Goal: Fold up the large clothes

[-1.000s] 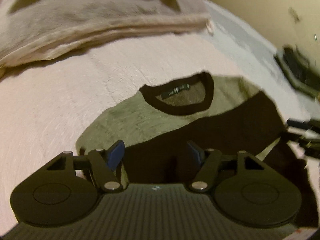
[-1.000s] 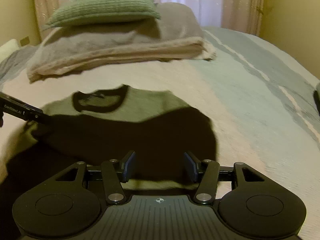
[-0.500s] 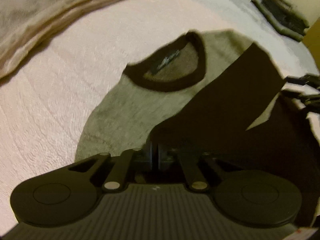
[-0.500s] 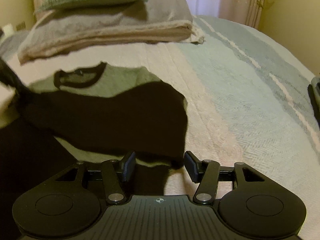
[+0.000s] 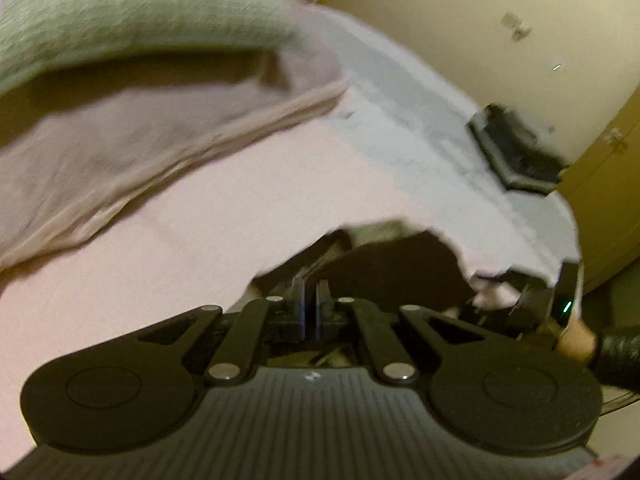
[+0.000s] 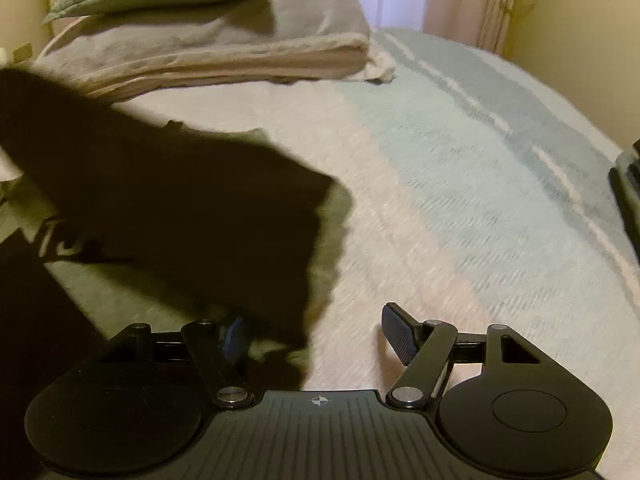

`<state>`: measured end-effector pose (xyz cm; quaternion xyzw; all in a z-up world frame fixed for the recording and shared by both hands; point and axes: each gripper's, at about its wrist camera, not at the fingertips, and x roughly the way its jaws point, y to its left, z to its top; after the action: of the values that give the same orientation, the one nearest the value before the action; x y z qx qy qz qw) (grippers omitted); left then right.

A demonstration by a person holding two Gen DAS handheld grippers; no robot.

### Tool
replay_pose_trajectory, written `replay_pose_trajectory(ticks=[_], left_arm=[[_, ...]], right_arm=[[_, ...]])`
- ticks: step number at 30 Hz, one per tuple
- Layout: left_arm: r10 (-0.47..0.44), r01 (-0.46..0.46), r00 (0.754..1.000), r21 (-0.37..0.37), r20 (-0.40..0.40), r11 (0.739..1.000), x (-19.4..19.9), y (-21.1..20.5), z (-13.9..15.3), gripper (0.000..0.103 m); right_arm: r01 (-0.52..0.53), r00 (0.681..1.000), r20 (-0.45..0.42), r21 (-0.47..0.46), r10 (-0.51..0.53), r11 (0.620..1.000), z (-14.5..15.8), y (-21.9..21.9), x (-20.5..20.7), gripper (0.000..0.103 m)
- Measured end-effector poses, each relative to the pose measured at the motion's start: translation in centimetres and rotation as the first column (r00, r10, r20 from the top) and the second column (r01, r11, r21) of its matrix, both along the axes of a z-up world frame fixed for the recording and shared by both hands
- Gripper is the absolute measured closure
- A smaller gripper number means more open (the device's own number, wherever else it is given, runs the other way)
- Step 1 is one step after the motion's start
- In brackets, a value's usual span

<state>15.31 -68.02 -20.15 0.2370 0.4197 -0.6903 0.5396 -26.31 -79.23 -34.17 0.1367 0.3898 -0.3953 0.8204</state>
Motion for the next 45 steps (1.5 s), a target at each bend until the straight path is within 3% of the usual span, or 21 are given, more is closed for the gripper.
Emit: replay_pose_trajectory(ticks=[3, 8, 13, 18, 21, 25, 31, 33, 37, 39, 42, 45], left_arm=[[0.016, -0.020, 0.999, 0.091, 0.046, 0.996, 0.6, 1.1, -3.1, 0.101], [-0.055, 0.032, 0.993, 0.209, 0.101, 0.977, -1.2, 1.8, -8.4, 0.101], [-0.119, 0.082, 0.984, 0.258, 0.129, 0.963, -2.6, 1.9, -10.8, 0.101], [-0.117, 0.078, 0.984, 0.263, 0.136, 0.962, -1.7, 3.7, -10.1, 0.101], [-0.122, 0.087, 0.983, 0.243, 0.136, 0.966, -1.5, 4.0, -9.9, 0.101], [-0.129, 0.094, 0.976, 0.197, 0.173, 0.976, -1.6, 2.4, -9.0, 0.101], [-0.144, 0.136, 0.956, 0.049, 0.257, 0.989, -1.6, -0.4, -5.6, 0.101], [-0.139, 0.126, 0.951, 0.066, 0.277, 0.990, -1.1, -1.1, -6.3, 0.101], [-0.132, 0.087, 0.962, 0.191, 0.238, 0.978, 0.1, -1.4, -11.1, 0.101], [-0.099, 0.048, 0.964, 0.205, 0.247, 0.978, 0.6, -1.1, -12.6, 0.095], [-0.062, 0.013, 0.964, 0.187, 0.258, 0.982, 1.2, -0.3, -12.5, 0.086], [-0.043, -0.005, 0.953, 0.156, 0.300, 0.988, 1.6, 0.6, -10.9, 0.085]], right_arm=[[0.064, 0.997, -0.032, -0.046, -0.065, 0.997, 0.2, -0.5, -0.3, 0.036], [0.170, 0.985, -0.016, -0.047, -0.171, 0.984, 0.1, -0.5, -1.6, 0.036], [0.174, 0.985, 0.000, 0.064, -0.174, 0.983, 0.6, -0.5, -2.3, 0.036], [0.084, 0.991, 0.085, 0.169, -0.099, 0.982, 4.3, 1.5, -3.5, 0.036], [0.020, 0.989, 0.142, 0.133, -0.039, 0.991, 5.8, 1.1, -2.3, 0.036], [0.012, 0.985, 0.171, 0.144, -0.036, 0.990, 4.6, -1.5, -0.3, 0.036], [0.024, 0.988, 0.150, 0.137, -0.044, 0.990, 2.4, -1.9, 0.7, 0.036], [0.021, 0.989, 0.143, 0.146, -0.042, 0.989, 1.9, -1.5, 0.9, 0.036], [0.016, 0.989, 0.140, 0.151, -0.038, 0.988, 1.6, -0.8, 0.6, 0.036], [0.019, 0.987, 0.154, 0.146, -0.042, 0.989, 2.1, -1.0, 0.4, 0.036], [0.018, 0.981, 0.189, 0.126, -0.042, 0.992, 3.0, -1.7, 0.1, 0.036], [0.012, 0.970, 0.238, 0.140, -0.045, 0.990, 3.5, -3.7, 0.2, 0.036]])
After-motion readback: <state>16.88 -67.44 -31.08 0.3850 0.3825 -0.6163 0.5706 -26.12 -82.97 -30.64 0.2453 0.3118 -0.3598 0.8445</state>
